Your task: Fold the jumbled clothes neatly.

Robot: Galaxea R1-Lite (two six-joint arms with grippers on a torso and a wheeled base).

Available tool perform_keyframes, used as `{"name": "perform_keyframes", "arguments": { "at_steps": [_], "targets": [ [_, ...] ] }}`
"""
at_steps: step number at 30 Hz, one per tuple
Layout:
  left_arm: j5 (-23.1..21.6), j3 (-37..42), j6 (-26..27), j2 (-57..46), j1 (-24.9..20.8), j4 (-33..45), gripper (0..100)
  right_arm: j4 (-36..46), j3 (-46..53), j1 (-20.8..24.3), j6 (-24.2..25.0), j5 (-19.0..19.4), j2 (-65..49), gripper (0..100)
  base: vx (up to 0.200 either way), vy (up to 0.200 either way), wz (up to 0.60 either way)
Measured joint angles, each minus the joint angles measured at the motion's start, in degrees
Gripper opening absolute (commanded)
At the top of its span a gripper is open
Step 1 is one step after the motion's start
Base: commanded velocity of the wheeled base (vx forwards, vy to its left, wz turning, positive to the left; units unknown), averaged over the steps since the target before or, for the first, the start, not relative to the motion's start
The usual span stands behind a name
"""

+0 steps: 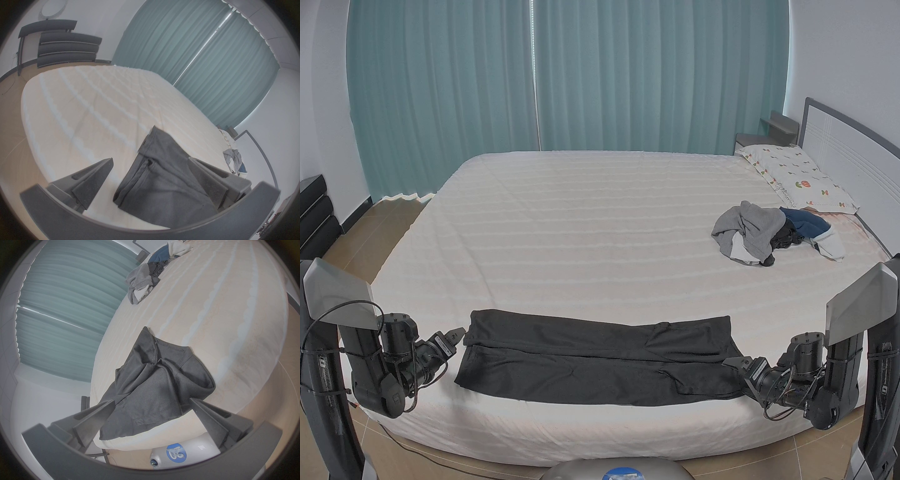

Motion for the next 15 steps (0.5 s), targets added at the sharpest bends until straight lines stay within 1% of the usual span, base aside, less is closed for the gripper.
{"name": "perform_keyframes", "arguments": {
  "at_steps": [4, 9, 15],
  "targets": [
    [-0.05, -3.52, 1.38, -0.88, 0.02, 4.69, 100, 0.0, 0.09, 0.12, 0.0, 0.05, 0.02, 100, 0.0, 0.0, 0.0],
    [-0.73, -9.84, 1.78, -2.83, -0.02, 15.65, 100, 0.0, 0.28, 0.23, -0.05, 0.11, 0.02, 100, 0.0, 0.0, 0.0],
    [-5.5, -20.5, 2.08, -5.51, -0.06, 31.72, 100, 0.0, 0.39, 0.22, -0.09, 0.13, 0.07, 100, 0.0, 0.0, 0.0]
  ]
}}
